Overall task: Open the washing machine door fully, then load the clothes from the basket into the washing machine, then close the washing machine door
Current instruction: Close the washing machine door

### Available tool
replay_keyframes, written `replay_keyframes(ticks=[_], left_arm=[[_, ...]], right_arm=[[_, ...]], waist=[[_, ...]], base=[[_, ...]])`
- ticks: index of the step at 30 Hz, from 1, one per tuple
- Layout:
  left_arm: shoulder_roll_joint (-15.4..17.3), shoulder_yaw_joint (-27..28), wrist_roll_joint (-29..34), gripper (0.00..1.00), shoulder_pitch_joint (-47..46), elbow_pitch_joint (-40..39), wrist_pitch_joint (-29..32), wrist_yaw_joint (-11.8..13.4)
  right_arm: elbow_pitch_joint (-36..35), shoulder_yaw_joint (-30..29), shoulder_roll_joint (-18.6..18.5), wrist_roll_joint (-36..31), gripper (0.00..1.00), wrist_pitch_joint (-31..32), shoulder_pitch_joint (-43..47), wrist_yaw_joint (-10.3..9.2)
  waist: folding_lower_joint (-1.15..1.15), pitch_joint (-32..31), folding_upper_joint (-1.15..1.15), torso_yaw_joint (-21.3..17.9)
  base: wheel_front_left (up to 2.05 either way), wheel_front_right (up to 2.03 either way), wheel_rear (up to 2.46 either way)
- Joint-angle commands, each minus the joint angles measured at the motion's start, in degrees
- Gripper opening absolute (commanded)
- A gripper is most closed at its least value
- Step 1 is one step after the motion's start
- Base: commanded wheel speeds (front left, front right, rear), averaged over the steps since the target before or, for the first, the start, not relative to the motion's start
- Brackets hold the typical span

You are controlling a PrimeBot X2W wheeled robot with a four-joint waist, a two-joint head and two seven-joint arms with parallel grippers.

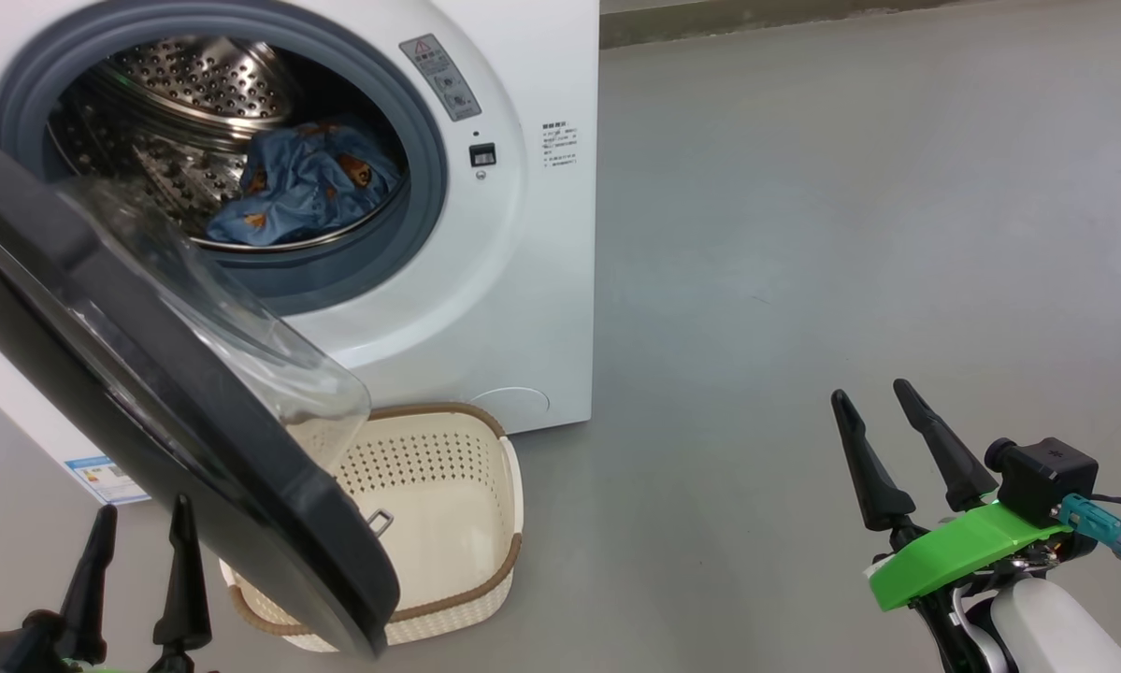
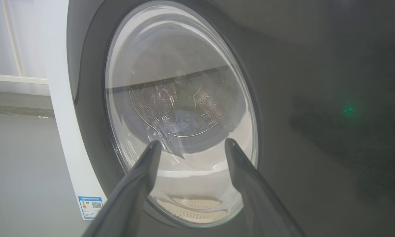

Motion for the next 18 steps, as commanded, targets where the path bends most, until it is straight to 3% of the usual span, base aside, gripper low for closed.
replay_keyframes(ticks=[1, 3, 5, 7, 8, 9, 18], left_arm=[[0.9, 1.7, 0.8, 1.00, -1.5, -1.3, -0.4, -0.3], [0.8, 1.7, 0.8, 1.00, -1.4, -1.2, -0.4, -0.3], [0.7, 1.7, 0.7, 1.00, -1.4, -1.1, -0.4, -0.3], [0.6, 1.4, 0.7, 1.00, -1.6, -1.0, -0.4, -0.3], [0.6, 1.3, 0.6, 1.00, -1.6, -1.0, -0.4, -0.3], [0.5, 1.3, 0.5, 1.00, -1.7, -1.0, -0.4, -0.3], [0.2, 1.2, 0.0, 1.00, -1.3, -0.7, -0.4, -0.3]], right_arm=[[-1.2, 1.2, -0.9, 0.4, 1.00, -0.5, -0.5, 0.31], [-1.2, 1.3, -1.0, 0.5, 0.96, -0.5, -0.5, 0.31], [-1.2, 1.4, -1.0, 0.5, 0.49, -0.5, -0.5, 0.31], [-1.3, 1.3, -1.1, 0.8, 0.30, -0.5, -0.5, 0.31], [-1.5, 1.3, -1.1, 0.9, 0.11, -0.5, -0.4, 0.31], [-1.7, 1.2, -1.2, 0.9, 0.00, -0.5, -0.4, 0.31], [-4.8, 2.4, -1.9, 0.4, 0.00, -0.5, -1.4, 0.31]], waist=[[0.00, 0.0, 0.00, 0.1], [0.00, 0.0, 0.00, 0.2], [0.00, 0.0, 0.00, 0.5], [0.00, -0.1, 0.00, 1.2], [0.00, -0.2, 0.00, 1.6], [0.00, -0.2, 0.00, 2.1], [0.00, -0.9, 0.00, 7.9]], base=[[0.00, 0.00, 0.00], [0.00, 0.00, 0.00], [0.00, 0.00, 0.00], [0.00, 0.00, 0.00], [0.00, 0.00, 0.00], [0.00, 0.00, 0.00], [0.00, 0.00, 0.00]])
